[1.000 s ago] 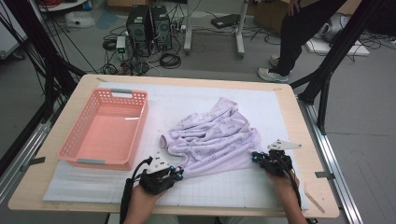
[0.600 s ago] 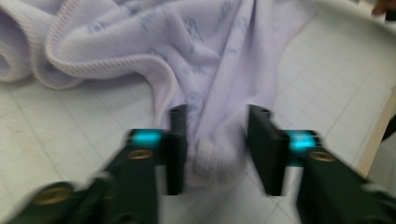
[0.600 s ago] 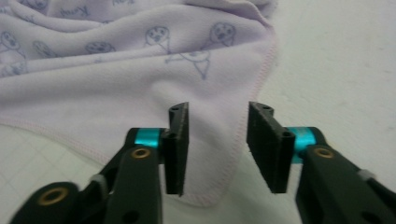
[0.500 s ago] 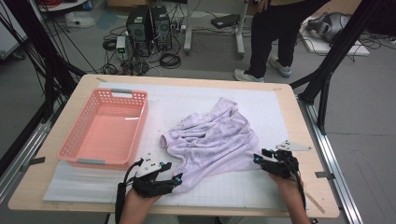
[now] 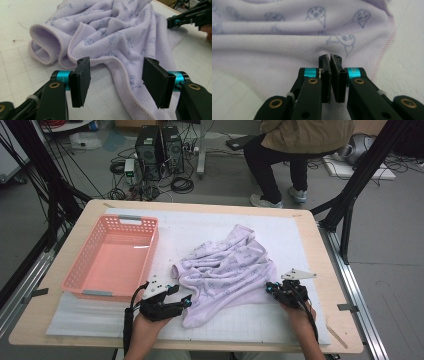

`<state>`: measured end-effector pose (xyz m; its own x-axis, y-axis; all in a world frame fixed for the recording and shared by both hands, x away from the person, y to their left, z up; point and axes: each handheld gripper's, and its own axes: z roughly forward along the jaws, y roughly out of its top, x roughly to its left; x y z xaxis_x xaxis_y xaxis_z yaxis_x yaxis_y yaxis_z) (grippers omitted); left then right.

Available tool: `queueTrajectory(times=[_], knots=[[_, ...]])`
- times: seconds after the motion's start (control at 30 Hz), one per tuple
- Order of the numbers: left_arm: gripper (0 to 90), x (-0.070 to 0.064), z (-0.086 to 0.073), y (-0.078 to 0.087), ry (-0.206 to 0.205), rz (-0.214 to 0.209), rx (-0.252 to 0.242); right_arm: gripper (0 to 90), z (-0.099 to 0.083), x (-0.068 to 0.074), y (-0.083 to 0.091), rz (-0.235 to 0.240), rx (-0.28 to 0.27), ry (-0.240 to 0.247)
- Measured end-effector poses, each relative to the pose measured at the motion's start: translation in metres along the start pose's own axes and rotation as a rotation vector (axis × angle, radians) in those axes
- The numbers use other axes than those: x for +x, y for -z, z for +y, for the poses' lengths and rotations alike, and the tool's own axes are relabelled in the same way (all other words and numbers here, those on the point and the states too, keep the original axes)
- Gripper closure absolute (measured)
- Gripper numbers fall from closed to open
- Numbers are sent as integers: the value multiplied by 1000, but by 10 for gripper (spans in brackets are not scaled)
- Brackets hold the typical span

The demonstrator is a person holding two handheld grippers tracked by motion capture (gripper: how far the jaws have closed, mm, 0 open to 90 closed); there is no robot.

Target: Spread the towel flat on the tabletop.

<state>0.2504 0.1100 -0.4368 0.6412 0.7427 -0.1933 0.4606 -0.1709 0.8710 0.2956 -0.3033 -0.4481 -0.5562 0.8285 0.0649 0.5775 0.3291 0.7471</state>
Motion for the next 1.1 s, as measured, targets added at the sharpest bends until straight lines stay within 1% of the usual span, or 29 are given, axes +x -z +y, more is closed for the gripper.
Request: queueTrajectory(times=[0.1, 0.23, 0.3, 0.33, 0.37, 0.43, 0.47, 0.5, 0.53, 0.6, 0.67, 0.7, 0.73, 0.77, 0.8, 0.97, 1.0, 1.07, 1.1], knots=[[404, -1, -1, -1, -2, -3, 1, 877, -6, 0, 13, 5, 38, 29], [406, 0, -1, -1, -2, 2, 2, 877, -24, -1, 36, 29, 61, 35], [407, 1, -1, -1, 0, 4, 1, 878, -34, -2, 49, 42, 71, 29], [407, 1, -1, -1, 0, 7, 1, 878, -38, -3, 54, 45, 73, 35], [406, 1, -1, -1, 0, 8, 1, 878, -43, -3, 60, 49, 80, 22], [406, 1, -1, -1, 2, 7, -2, 876, -49, -5, 69, 55, 81, 13], [407, 1, -1, -2, 3, 6, -3, 864, -51, -6, 71, 65, 83, 2], [407, 1, -1, -2, 2, 3, -1, 836, -52, -7, 73, 71, 71, -2], [406, 1, 0, -3, -1, 5, 0, 787, -52, -8, 74, 80, 47, -7], [406, 0, 0, -4, -2, 2, 0, 671, -47, -8, 74, 70, -5, -17], [405, -1, -1, -5, -3, -3, 0, 608, -40, -9, 72, 58, -54, -25], [405, -1, -1, -5, -4, -2, 0, 575, -37, -10, 69, 44, -73, -27], [405, -1, -1, -5, -4, -3, 2, 548, -33, -11, 66, 27, -87, -34], [405, -1, -1, -5, -4, -4, 3, 543, -29, -13, 61, 12, -97, -46], [406, -1, -1, -5, -3, -5, 3, 529, -26, -14, 57, 6, -99, -51], [405, -2, -1, -6, -5, -6, 6, 472, -3, -19, 24, -24, -88, -62], [405, -2, -2, -6, -3, -5, 5, 472, 2, -18, 16, -18, -78, -67], [405, -1, -2, -6, -2, -7, 5, 476, 10, -15, -1, -7, -53, -43], [405, -1, -2, -6, -4, -5, 5, 491, 13, -12, -9, -7, -27, -24]])
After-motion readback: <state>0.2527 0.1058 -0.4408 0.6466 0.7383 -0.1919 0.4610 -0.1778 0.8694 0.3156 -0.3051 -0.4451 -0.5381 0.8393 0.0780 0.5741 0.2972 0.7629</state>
